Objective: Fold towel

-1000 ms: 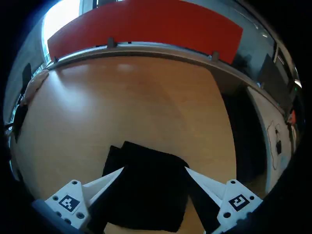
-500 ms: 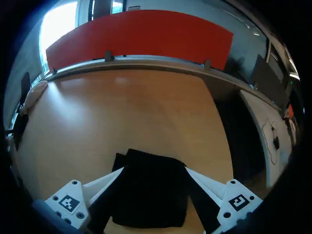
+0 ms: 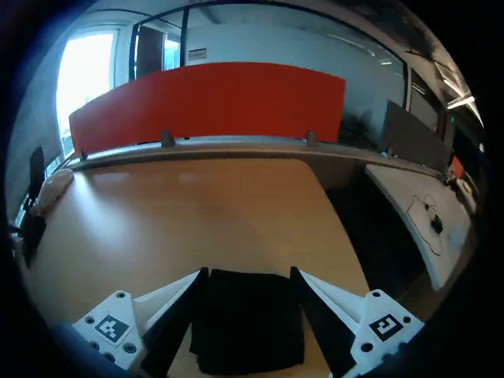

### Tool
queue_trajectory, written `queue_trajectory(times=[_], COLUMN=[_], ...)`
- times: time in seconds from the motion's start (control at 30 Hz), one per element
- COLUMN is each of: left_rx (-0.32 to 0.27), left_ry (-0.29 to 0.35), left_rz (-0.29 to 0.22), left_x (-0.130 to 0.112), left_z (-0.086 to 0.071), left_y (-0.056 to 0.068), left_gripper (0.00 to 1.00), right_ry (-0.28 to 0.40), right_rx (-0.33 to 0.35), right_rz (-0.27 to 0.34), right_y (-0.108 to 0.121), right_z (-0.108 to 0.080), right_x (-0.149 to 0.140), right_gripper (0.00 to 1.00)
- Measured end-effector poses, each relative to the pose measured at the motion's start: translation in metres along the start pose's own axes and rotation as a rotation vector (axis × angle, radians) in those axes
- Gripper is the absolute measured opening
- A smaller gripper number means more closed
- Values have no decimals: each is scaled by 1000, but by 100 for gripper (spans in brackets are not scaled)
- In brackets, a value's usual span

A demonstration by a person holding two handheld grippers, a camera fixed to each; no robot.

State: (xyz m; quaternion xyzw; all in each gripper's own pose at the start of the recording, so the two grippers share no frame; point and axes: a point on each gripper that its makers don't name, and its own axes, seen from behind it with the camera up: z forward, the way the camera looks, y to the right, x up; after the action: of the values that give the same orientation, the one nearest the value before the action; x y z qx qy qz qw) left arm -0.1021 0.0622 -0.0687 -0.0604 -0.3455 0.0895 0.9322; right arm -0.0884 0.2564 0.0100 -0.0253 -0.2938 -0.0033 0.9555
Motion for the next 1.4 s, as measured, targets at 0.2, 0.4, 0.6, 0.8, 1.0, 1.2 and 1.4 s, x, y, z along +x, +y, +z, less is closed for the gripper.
queue_trajectory(times=[0.2, 0.4, 0.6, 0.8, 1.0, 1.2, 1.4], left_rx=[1, 8, 29, 46, 61, 74, 88], left_ry=[12, 28, 70, 130, 184, 224, 271], left_rz=[-9, -19, -30, -59, -78, -100, -131], left_x=[3, 7, 18, 32, 44, 52, 63], left_z=[-1, -2, -4, -8, -10, -10, -8], left_y=[-1, -2, -9, -16, -22, -27, -33], left_gripper=[92, 93, 93, 93, 93, 93, 93], right_ry=[78, 122, 164, 249, 352, 438, 439], right_rx=[-41, -58, -74, -77, -83, -111, -124], right_rz=[36, 42, 30, 38, 29, -10, -27], right_y=[6, 5, 0, -7, -12, -15, -22], right_z=[-13, -24, -35, -51, -71, -85, -86], right_x=[16, 21, 31, 58, 86, 102, 108], right_gripper=[100, 100, 100, 100, 100, 100, 100])
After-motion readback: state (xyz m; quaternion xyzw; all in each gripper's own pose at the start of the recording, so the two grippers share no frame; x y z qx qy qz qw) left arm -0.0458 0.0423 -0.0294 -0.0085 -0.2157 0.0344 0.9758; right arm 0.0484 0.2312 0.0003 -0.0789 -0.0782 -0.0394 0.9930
